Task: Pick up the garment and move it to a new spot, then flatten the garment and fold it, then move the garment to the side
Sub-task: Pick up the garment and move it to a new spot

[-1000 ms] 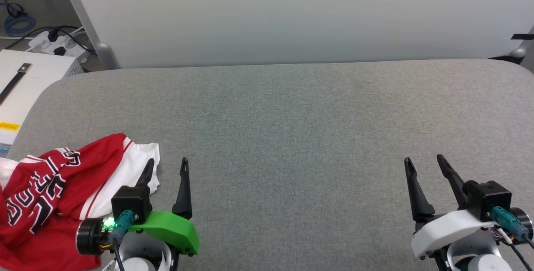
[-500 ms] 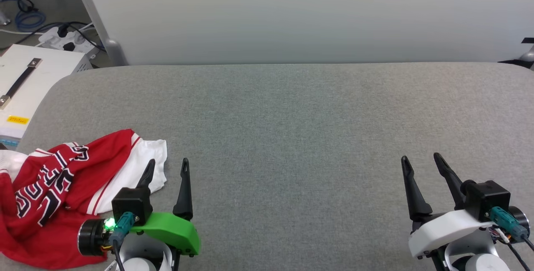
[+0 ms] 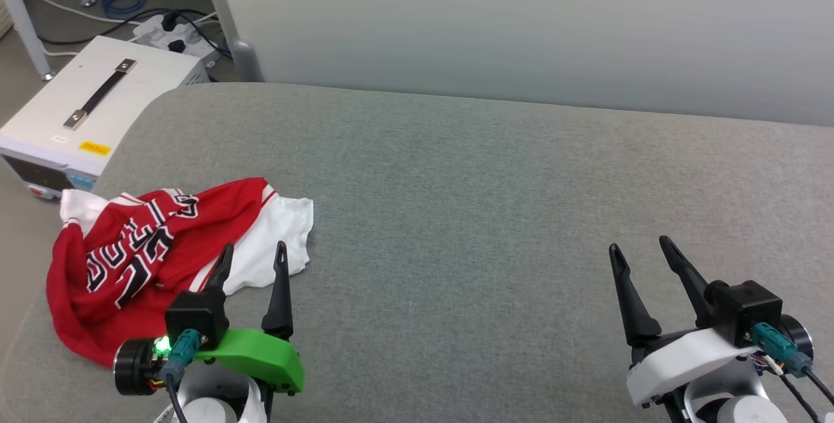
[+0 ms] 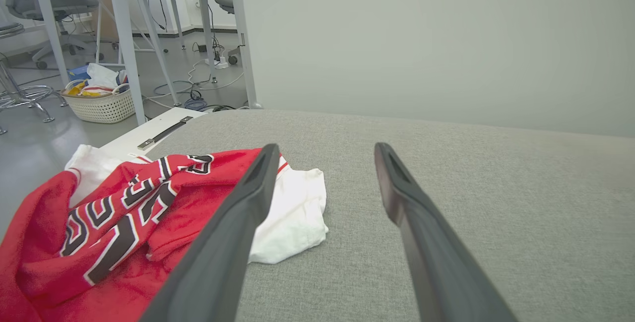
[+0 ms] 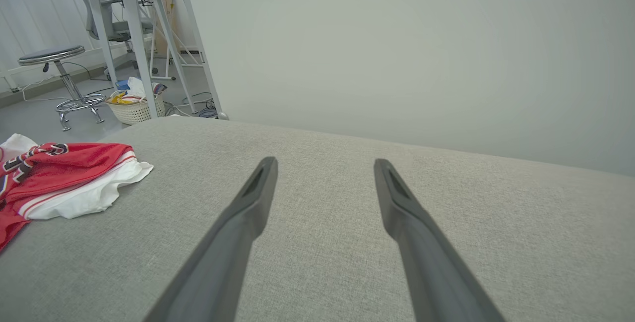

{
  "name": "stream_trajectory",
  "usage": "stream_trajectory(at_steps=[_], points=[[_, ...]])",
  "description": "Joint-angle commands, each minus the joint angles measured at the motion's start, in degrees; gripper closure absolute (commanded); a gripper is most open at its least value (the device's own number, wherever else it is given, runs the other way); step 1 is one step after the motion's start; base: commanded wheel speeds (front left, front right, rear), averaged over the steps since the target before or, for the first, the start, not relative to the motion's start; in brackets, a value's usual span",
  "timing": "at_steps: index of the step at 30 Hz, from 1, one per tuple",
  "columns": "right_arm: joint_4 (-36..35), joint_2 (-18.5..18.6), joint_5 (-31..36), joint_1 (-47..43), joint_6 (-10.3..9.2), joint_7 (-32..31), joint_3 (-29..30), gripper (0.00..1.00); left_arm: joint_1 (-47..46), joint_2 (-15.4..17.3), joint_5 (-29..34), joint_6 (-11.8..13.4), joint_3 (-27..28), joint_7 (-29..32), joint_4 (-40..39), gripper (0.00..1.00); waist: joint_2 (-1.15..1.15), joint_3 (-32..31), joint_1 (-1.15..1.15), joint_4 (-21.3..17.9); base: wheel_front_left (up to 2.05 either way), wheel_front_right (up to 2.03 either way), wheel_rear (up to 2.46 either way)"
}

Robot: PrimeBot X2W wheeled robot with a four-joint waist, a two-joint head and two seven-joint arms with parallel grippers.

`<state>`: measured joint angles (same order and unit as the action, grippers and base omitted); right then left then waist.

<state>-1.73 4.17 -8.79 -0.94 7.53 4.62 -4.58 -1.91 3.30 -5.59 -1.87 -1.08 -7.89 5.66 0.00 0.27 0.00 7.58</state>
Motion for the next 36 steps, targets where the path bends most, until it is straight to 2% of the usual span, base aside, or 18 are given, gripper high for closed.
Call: stream_trajectory(at_steps=[1,20,36], points=[[-0.44,0.33,-0.51,0.44,-0.02,0.28,-0.59,0.00,-1.15,0.28,-0.20,-0.55,0.44,-0.68,0.34,0.00,0.00,0.13,0.00,2.79,0.00,0.00,0.00],[-1.44,1.81,-0.79,1.97,-0.03,1.28,-2.74,0.00,-1.28,0.00,-1.17,-1.38,2.85,-2.94,0.56,0.00,0.00,1.00,0.00,15.67,0.00,0.00,0.00],[-2.36,2.60,-1.68,3.04,-0.04,2.04,-4.66,0.00,-1.44,-0.21,-1.81,-2.23,4.21,-4.83,1.27,0.00,0.00,1.34,0.00,22.94,0.00,0.00,0.00]])
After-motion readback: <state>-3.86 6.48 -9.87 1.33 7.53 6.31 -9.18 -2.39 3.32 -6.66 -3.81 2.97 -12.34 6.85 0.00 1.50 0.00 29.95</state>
